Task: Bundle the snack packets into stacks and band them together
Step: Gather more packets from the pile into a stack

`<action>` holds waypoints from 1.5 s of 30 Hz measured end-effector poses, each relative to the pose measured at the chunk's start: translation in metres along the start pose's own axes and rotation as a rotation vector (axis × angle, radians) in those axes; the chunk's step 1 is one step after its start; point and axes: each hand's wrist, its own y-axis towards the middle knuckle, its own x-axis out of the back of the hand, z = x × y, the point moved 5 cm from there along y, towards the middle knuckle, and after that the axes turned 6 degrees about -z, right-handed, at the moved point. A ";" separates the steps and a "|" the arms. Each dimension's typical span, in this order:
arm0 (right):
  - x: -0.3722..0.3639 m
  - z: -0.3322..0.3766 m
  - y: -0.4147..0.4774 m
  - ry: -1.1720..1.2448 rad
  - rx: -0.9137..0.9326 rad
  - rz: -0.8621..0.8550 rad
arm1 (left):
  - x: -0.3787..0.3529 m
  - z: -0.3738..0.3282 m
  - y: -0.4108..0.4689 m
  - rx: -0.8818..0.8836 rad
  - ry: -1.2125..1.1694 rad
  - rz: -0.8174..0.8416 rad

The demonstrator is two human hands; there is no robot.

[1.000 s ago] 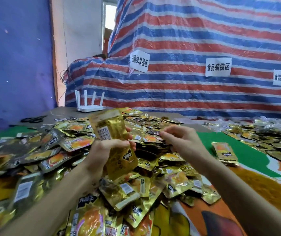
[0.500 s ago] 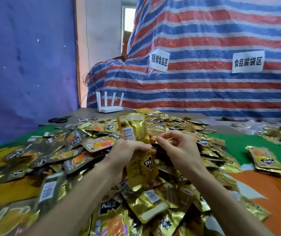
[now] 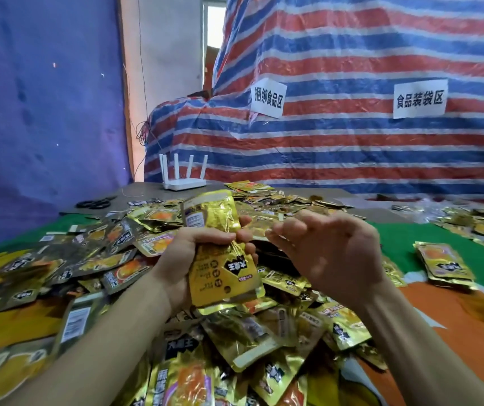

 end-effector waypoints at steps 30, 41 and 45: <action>0.000 -0.019 0.002 -0.460 0.240 -0.315 | 0.015 0.001 0.007 -0.082 0.181 -0.396; -0.027 -0.056 0.003 -0.621 0.227 -0.243 | 0.008 -0.028 -0.006 -0.640 -0.033 -0.496; -0.029 -0.046 -0.001 -0.782 0.418 -0.265 | -0.006 -0.003 -0.002 -0.494 0.024 -0.369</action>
